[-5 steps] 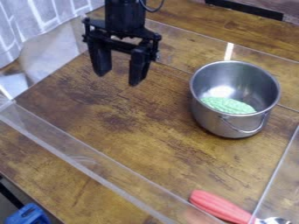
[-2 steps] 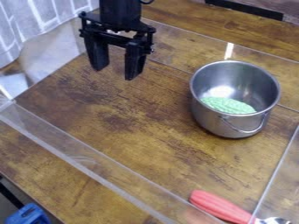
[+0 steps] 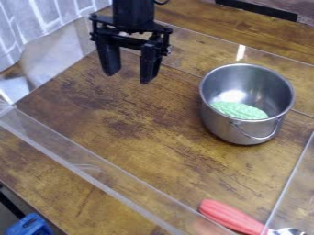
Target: Move the pink spoon to the right side of the table
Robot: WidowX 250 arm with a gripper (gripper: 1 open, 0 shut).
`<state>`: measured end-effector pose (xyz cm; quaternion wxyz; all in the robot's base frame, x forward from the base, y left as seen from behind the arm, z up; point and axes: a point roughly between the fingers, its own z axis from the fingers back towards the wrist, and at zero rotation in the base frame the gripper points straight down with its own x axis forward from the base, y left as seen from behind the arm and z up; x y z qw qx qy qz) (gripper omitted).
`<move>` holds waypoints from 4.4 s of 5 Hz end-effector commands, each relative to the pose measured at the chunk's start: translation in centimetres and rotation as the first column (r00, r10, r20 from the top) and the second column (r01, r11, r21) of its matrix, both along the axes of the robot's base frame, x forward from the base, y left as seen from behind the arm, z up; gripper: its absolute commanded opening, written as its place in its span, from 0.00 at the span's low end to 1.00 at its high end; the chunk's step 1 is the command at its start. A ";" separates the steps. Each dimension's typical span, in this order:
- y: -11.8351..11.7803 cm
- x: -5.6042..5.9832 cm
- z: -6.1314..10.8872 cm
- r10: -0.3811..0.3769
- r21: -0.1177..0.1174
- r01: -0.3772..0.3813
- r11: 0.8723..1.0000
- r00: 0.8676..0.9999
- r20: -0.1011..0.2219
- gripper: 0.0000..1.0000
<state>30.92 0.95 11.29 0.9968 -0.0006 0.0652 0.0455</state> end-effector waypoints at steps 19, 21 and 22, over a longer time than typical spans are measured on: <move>0.3 2.0 -0.8 -0.112 -0.022 0.111 0.994 0.993 -0.045 1.00; -0.1 2.0 1.9 -0.067 -0.020 0.066 0.998 0.998 -0.016 1.00; -0.1 2.0 0.5 -0.064 -0.028 0.062 0.998 0.997 -0.053 1.00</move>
